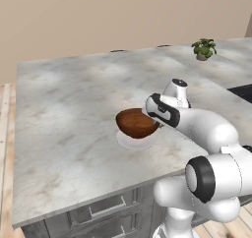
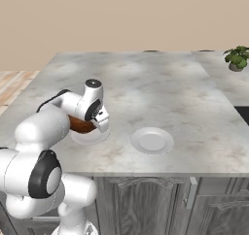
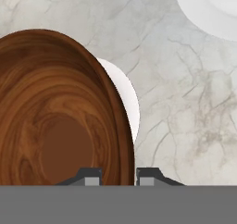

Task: Move the bowls from the cabinet to the plates on the dining table.

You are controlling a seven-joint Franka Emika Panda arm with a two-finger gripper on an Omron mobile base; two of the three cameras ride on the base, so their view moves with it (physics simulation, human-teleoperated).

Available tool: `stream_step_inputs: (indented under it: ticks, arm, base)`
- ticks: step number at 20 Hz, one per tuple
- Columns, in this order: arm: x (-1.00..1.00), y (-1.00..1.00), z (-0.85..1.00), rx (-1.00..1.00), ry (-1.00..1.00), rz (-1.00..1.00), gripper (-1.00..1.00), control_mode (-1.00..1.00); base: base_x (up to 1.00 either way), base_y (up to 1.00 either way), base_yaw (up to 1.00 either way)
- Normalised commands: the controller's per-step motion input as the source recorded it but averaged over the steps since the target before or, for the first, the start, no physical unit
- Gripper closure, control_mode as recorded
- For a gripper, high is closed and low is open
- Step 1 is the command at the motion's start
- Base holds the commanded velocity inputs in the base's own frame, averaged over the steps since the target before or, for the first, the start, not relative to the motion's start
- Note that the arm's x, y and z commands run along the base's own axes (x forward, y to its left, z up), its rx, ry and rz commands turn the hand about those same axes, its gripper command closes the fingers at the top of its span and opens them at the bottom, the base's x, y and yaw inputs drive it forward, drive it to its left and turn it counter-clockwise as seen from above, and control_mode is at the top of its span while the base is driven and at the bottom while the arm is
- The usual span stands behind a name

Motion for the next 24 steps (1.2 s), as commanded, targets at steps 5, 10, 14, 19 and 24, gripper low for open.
stream_step_inputs:
  ticks: [5,10,14,19,24]
  arm:
    - [0.01,0.02,-0.02,0.0,0.0,0.0,1.0,-1.0]
    - [0.05,0.0,-0.1,0.0,0.0,0.0,1.0,-1.0]
    - [0.17,0.0,-0.13,0.0,0.0,0.0,1.0,-1.0]
    - [0.16,0.0,-0.08,0.0,0.0,0.0,1.0,-1.0]
    - [0.07,0.0,-0.1,0.0,0.0,0.0,1.0,-1.0]
  base:
    - [0.0,0.0,0.0]
    - [0.0,0.0,0.0]
    - [0.0,0.0,0.0]
    - [0.0,0.0,0.0]
    - [0.0,0.0,0.0]
